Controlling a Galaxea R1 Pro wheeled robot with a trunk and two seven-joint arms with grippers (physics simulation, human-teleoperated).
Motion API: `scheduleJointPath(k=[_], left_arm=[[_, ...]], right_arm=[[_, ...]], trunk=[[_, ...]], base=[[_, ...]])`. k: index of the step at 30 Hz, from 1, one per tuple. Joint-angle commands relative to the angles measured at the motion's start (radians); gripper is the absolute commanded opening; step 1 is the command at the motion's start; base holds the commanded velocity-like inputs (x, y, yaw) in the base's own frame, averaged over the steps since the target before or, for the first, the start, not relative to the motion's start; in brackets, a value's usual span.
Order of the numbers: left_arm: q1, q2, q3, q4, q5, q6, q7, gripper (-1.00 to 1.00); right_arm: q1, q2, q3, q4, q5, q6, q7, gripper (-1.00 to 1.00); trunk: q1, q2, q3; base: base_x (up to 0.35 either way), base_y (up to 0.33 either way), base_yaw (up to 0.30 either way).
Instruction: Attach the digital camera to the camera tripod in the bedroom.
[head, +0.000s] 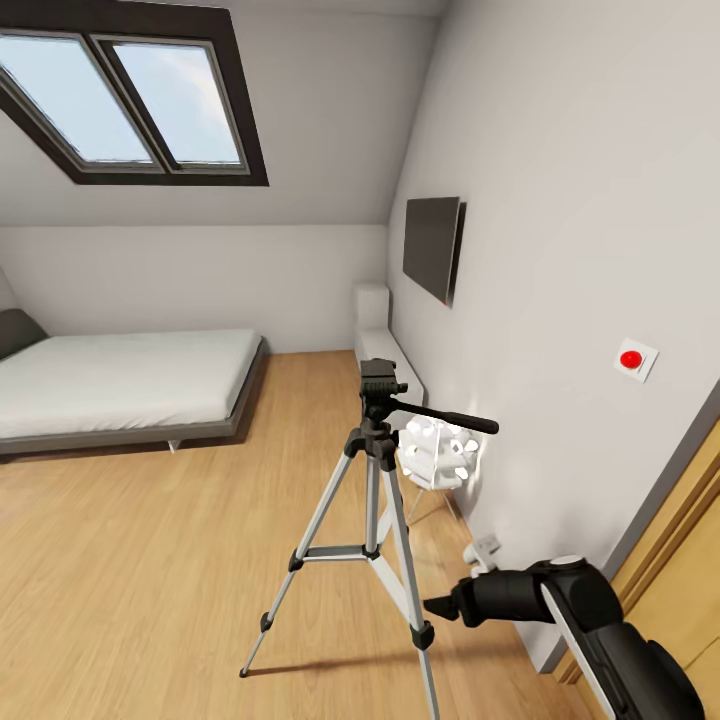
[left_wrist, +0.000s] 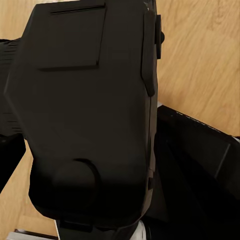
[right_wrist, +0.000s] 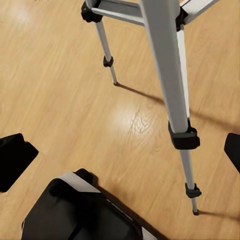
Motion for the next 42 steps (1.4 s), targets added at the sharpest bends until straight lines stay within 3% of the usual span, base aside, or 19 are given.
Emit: scheduleJointPath(k=[1,6,9,12,17,22,32,37,38,42], left_arm=[[-0.001,0.0,-0.009,0.0,0.008,0.0,-0.002,-1.0],[-0.001,0.0,-0.008,0.0,0.008,0.0,-0.002,-1.0],[-0.001,0.0,-0.008,0.0,0.008,0.0,-0.002,-1.0],[-0.001,0.0,-0.008,0.0,0.008,0.0,-0.002,-1.0],[-0.001,-0.001,-0.008,0.0,0.006,0.0,-0.002,-1.0],[-0.001,-0.001,-0.009,0.0,0.004,0.0,-0.002,-1.0],[-0.001,-0.001,-0.009,0.0,0.003,0.0,-0.002,-1.0],[-0.001,-0.001,-0.009,0.0,0.004,0.0,-0.002,-1.0],[-0.001,-0.001,-0.009,0.0,0.004,0.0,-0.002,-1.0],[-0.001,-0.001,-0.009,0.0,0.005,0.0,-0.002,-1.0]], right_arm=[[-0.001,0.003,0.0,-0.001,0.008,0.002,0.005,1.0],[-0.001,0.027,-0.005,0.0,0.006,0.001,-0.021,1.0],[-0.001,0.057,-0.014,0.002,0.001,0.0,-0.065,1.0],[-0.001,0.122,-0.032,0.002,-0.001,-0.008,-0.134,1.0],[-0.001,0.185,-0.041,0.007,-0.002,-0.036,-0.185,1.0],[-0.001,0.21,-0.044,0.012,-0.006,-0.08,-0.203,1.0],[-0.002,0.216,-0.045,0.019,-0.007,-0.142,-0.211,1.0],[-0.021,0.234,-0.045,0.028,-0.01,-0.165,-0.261,1.0],[-0.09,0.274,-0.044,0.086,-0.012,-0.17,-0.325,1.0],[-0.18,0.298,-0.045,0.206,-0.012,-0.172,-0.354,1.0]], trunk=[[0.0,-0.002,-0.002],[0.0,-0.002,-0.002],[0.0,-0.002,-0.002],[0.0,-0.002,-0.002],[0.0,-0.002,-0.002],[0.0,-0.002,-0.002],[0.0,-0.002,-0.002],[0.0,-0.002,-0.002],[0.0,-0.002,-0.002],[0.0,-0.002,-0.002]], base=[[0.0,0.0,0.0],[0.0,0.0,0.0],[0.0,0.0,0.0],[0.0,0.0,0.0],[0.0,0.0,0.0],[0.0,0.0,0.0],[0.0,0.0,0.0],[0.0,0.0,0.0],[0.0,0.0,0.0],[0.0,0.0,0.0]])
